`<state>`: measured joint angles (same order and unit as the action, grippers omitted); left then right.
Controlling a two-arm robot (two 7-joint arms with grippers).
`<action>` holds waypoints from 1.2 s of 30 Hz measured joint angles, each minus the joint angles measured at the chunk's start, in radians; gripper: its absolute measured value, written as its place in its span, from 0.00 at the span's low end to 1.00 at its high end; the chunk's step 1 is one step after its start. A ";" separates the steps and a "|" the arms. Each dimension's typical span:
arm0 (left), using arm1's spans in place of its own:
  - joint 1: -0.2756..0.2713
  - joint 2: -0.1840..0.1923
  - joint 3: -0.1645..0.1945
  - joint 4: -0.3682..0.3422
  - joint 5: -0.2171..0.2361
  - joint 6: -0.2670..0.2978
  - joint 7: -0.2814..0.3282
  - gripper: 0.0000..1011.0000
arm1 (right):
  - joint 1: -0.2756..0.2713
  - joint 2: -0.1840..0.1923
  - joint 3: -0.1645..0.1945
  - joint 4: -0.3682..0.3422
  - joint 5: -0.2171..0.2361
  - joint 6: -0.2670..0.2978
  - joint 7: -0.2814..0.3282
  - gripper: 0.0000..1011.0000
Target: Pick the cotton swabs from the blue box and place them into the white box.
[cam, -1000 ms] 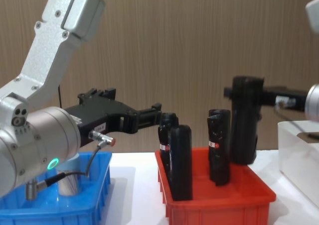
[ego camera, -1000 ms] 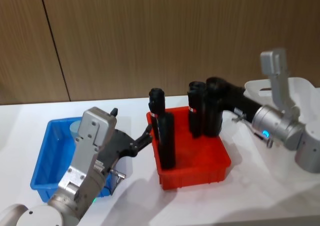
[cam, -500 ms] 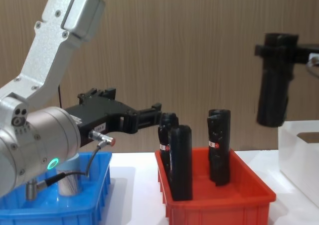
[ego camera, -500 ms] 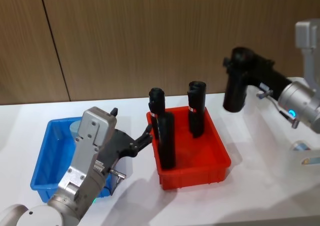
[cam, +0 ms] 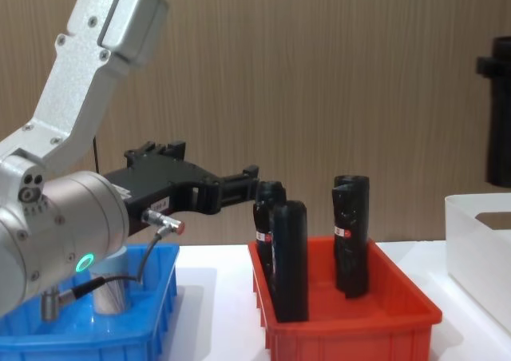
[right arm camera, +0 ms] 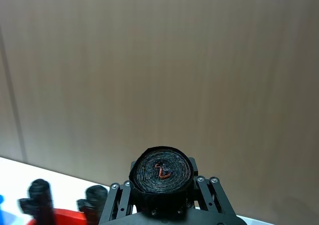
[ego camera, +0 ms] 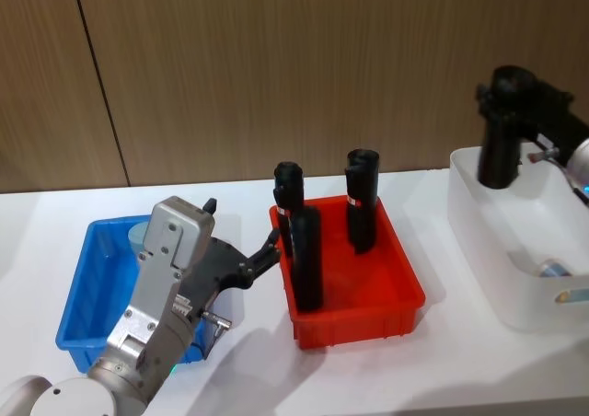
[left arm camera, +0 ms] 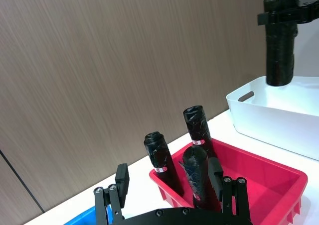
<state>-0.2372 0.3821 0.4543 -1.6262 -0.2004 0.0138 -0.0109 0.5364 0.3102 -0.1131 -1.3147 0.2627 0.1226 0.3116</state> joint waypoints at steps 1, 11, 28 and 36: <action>0.000 0.000 0.000 0.000 0.000 0.000 0.000 0.99 | 0.000 0.005 0.005 0.003 -0.005 0.003 -0.012 0.52; 0.000 0.000 0.000 0.000 0.000 0.000 0.000 0.99 | 0.008 0.030 0.033 0.078 -0.039 0.020 -0.067 0.52; 0.000 0.000 0.000 0.000 0.000 0.000 0.000 0.99 | 0.070 0.035 0.044 0.280 -0.055 0.007 -0.076 0.53; 0.000 0.000 0.000 0.000 0.000 0.000 0.000 0.99 | 0.101 0.031 0.042 0.361 -0.054 -0.013 -0.065 0.75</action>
<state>-0.2371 0.3821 0.4542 -1.6262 -0.2003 0.0138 -0.0109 0.6371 0.3412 -0.0712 -0.9535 0.2086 0.1098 0.2467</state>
